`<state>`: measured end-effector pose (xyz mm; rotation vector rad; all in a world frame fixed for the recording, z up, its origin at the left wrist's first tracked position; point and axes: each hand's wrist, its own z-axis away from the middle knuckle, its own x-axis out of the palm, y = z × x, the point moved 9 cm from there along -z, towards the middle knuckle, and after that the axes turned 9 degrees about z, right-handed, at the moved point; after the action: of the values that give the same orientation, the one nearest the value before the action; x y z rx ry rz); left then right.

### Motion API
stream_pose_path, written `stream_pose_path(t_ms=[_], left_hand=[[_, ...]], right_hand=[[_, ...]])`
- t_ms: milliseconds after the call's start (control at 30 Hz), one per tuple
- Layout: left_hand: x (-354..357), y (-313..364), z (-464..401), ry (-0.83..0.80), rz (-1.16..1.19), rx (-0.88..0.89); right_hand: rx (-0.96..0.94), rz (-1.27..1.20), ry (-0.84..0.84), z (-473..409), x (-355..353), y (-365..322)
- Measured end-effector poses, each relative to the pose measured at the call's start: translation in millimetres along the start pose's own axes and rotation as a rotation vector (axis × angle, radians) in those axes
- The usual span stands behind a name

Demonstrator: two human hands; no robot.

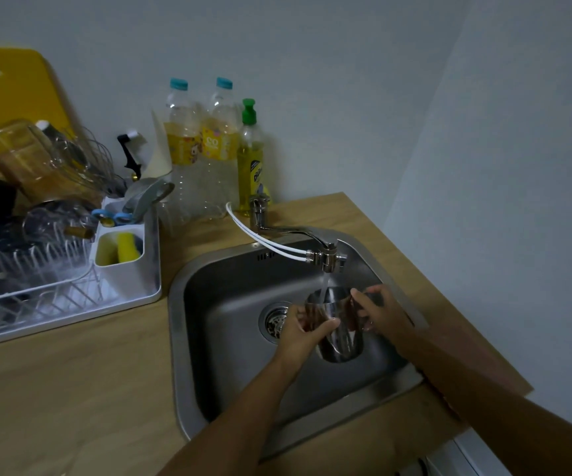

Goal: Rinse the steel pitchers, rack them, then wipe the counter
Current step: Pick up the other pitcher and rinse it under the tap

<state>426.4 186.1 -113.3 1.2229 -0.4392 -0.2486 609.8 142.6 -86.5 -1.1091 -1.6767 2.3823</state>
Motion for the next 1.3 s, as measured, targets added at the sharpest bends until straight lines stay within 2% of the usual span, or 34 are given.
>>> stream_pose_path(t_ms=[100,300,533,633,900,1000,1133,1300], left_hand=[[-7.5,6.2,1.8,0.027,-0.097,0.051],[-27.6,20.3,0.9,0.073,-0.385,0.147],[-36.0,37.2,-0.8,0.056,-0.478,0.230],[-32.7,42.1,0.1,0.043,-0.466,0.256],[-21.5,35.4,-8.4,0.039,-0.327,0.307],[-16.0,26.2,-12.3,0.028,-0.267,0.269],[-10.8,20.8,-16.0,0.060,-0.234,0.225],[1.1,7.9,-20.1,-0.028,-0.182,0.074]], right_hand=[[0.161,-0.200,-0.099,1.5,18.8,18.9],[0.325,-0.443,-0.262,0.4,66.1,41.7],[0.320,-0.660,-0.279,4.2,82.0,9.9],[0.285,-0.671,-0.214,-3.5,74.8,7.8],[0.172,-0.519,-0.140,-18.3,51.8,2.6],[0.144,-0.410,-0.146,-18.6,41.5,0.3],[0.096,-0.414,-0.147,-18.2,26.5,-3.6],[0.090,-0.258,-0.137,-14.8,10.2,-1.0]])
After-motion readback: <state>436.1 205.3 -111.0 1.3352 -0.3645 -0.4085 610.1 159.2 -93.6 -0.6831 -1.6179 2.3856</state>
